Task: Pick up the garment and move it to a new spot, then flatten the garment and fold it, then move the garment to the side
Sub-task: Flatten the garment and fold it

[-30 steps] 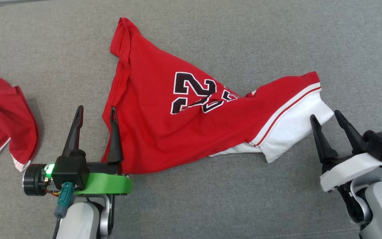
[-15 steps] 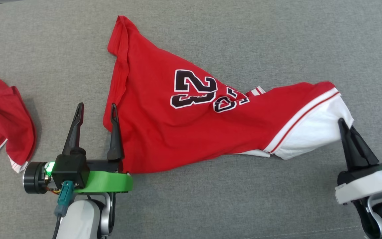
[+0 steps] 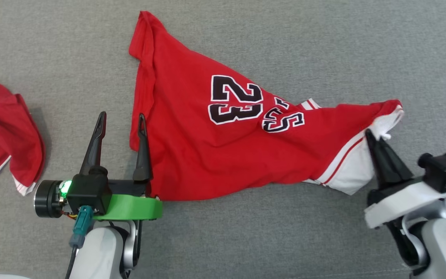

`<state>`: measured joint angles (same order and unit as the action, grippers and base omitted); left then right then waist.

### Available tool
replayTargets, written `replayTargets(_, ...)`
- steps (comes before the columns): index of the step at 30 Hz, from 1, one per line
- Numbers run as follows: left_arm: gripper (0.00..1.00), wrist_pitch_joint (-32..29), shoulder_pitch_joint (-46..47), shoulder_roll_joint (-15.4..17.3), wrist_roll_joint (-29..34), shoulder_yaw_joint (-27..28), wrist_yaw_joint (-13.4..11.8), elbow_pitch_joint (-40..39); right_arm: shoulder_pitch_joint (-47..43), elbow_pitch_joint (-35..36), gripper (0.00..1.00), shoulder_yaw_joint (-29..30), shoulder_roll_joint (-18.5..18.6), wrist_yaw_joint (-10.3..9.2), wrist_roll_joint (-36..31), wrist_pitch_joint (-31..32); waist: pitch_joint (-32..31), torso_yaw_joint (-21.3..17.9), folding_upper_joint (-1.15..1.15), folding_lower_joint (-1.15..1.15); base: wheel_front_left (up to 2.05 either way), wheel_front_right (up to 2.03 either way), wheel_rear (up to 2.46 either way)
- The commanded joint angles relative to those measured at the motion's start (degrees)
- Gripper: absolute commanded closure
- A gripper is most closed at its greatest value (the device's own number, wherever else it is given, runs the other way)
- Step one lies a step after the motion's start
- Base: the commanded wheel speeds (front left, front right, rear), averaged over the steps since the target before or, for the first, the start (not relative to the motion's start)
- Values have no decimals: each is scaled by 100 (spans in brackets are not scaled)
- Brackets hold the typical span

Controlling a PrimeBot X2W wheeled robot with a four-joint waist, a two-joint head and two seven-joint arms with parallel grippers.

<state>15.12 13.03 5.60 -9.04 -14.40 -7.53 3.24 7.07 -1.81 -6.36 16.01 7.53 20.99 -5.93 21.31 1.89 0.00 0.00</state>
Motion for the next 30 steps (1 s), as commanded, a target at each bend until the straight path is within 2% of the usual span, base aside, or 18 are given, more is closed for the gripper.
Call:
replayTargets(1,0,2,97,-15,43,15,9,2,158,-59,100,-144,-39,-8,32,2,42,112,0,0,0,0,0)
replayTargets(5,0,3,92,-51,42,7,27,11,440,-339,100,-508,-138,-8,81,-39,54,200,0,0,0,0,0)
replayTargets(6,0,3,96,-60,44,-1,28,13,505,-438,96,-589,-169,-8,110,-50,57,220,0,0,0,0,0)
replayTargets(8,0,3,102,-75,44,2,29,16,626,-604,37,-693,-200,-8,99,-104,61,241,0,0,0,0,0)
replayTargets(9,0,3,103,-84,43,2,32,19,671,-654,0,-741,-212,-8,80,-154,61,249,0,0,0,0,0)
replayTargets(14,0,2,55,-104,48,56,38,44,745,-606,0,-948,-172,-8,-7,-571,-30,226,0,0,0,0,0)
replayTargets(19,0,3,-81,-98,67,129,40,73,586,-230,0,-866,-86,-8,2,-807,-194,144,0,0,0,0,0)
replayTargets(25,0,3,-246,-44,72,236,43,103,248,214,0,-240,3,-8,-47,-885,-414,9,0,0,0,0,0)
replayTargets(30,0,3,-377,-5,70,291,47,113,-168,319,0,429,55,-8,-95,-888,-583,-81,0,0,0,0,0)
